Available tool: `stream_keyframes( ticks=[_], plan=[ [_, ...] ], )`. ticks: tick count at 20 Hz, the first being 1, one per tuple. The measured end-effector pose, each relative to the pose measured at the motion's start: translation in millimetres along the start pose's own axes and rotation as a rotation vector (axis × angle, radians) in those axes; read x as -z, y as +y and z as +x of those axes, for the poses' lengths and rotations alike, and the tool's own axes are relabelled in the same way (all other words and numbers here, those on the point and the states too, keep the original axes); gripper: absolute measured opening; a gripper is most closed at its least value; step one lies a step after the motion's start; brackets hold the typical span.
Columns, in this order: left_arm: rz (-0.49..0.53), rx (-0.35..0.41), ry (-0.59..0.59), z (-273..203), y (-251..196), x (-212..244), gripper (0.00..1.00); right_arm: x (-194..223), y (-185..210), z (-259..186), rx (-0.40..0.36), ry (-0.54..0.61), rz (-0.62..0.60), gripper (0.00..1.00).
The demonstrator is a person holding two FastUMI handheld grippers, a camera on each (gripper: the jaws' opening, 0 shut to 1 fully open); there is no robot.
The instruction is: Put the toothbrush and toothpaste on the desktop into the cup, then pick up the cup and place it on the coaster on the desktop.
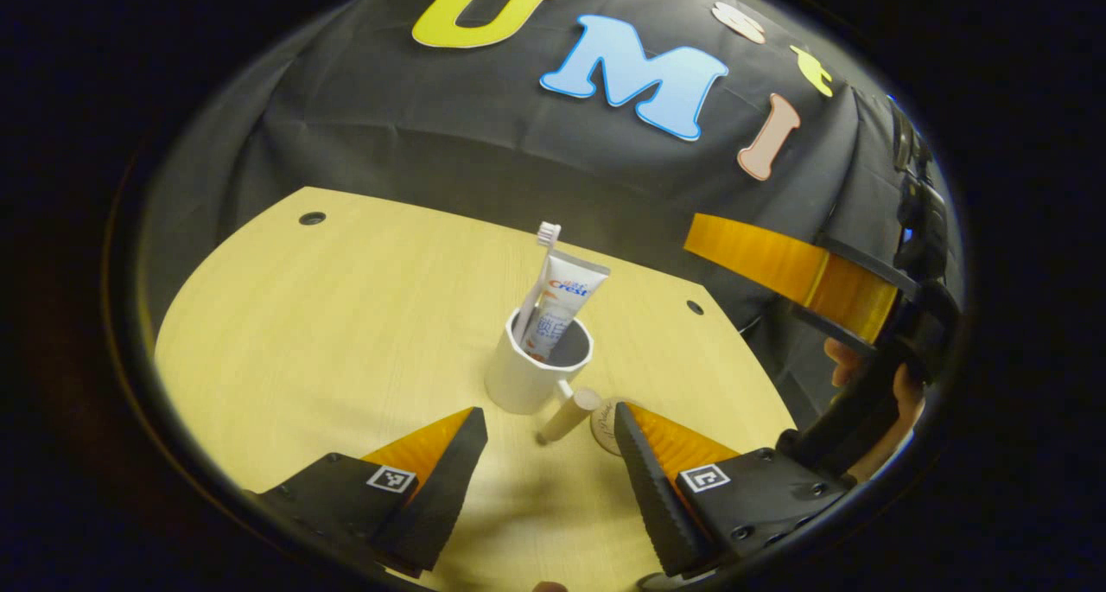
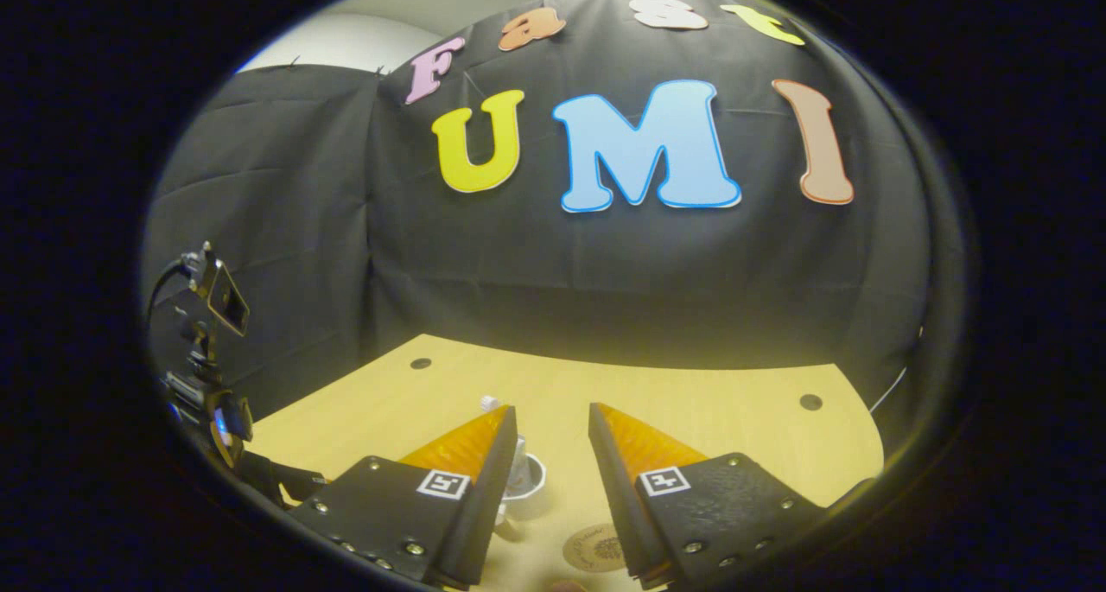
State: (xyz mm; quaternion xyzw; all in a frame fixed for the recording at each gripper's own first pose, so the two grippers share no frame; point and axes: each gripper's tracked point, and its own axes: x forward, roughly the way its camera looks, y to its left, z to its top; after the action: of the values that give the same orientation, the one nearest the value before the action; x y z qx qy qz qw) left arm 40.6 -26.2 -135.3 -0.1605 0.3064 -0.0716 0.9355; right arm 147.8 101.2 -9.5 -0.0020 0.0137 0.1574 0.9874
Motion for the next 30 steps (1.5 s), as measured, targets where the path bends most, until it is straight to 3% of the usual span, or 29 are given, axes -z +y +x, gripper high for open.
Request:
stream_keyframes(
  ticks=[1,6,12,15,20,26,28,30],
  plan=[
    [-0.005,-0.004,0.009,3,-3,3,0.91,0,-6,-5,0.010,-0.001,0.006,0.57],
    [-0.022,-0.043,0.059,29,-8,14,0.95,-2,-31,-33,0.059,-0.008,0.058,0.57],
    [-0.020,-0.109,0.081,61,-6,16,0.89,14,-63,-55,0.111,0.025,0.092,0.57],
    [-0.019,-0.141,0.098,80,-4,19,0.94,25,-77,-63,0.126,0.045,0.117,0.57],
    [-0.012,-0.203,0.117,96,2,21,0.77,35,-98,-66,0.149,0.069,0.164,0.57],
    [0.005,-0.292,0.133,107,18,23,0.76,45,-118,-71,0.172,0.090,0.207,0.57],
    [0.015,-0.309,0.140,109,18,25,0.73,50,-122,-72,0.170,0.106,0.219,0.57],
    [0.026,-0.328,0.174,106,22,34,0.64,50,-124,-72,0.168,0.110,0.231,0.57]
  ],
)
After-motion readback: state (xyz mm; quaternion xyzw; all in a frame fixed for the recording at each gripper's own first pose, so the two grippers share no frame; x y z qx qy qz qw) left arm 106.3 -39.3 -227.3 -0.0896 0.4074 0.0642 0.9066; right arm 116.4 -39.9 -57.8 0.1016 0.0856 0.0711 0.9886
